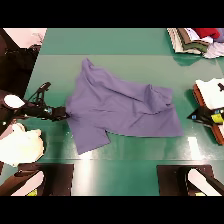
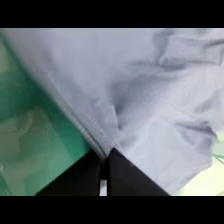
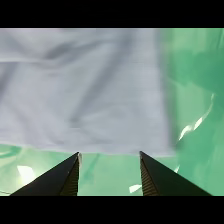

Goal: Fold the shirts.

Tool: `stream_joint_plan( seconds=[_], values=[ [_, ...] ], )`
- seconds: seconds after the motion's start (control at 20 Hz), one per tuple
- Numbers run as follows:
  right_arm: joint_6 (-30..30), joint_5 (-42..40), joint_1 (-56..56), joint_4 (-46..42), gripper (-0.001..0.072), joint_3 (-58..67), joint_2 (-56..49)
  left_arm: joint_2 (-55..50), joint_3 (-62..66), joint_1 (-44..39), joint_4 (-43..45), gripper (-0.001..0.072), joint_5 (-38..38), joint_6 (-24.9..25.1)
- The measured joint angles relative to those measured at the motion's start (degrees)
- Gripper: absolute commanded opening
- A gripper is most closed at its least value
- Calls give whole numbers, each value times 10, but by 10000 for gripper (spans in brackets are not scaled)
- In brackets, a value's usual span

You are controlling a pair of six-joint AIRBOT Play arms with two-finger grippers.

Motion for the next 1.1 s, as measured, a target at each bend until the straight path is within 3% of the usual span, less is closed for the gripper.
stream_joint_plan(
  seconds=[0.25,0.65,0.75,0.85,1.1],
  values=[
    [-41,-29,-75,17,429,-110,0,1,10,25,10,24,-6,1],
    [-66,-75,-40,40,415,-201,-8,1,12,31,12,24,-4,1],
    [-69,-89,-24,51,174,-206,-23,1,12,32,12,24,-5,1],
    [-69,-99,-7,65,26,-208,-40,1,12,32,12,24,-6,1],
    [-68,-118,33,65,17,-169,-32,12,33,32,13,24,-19,3]
  ],
)
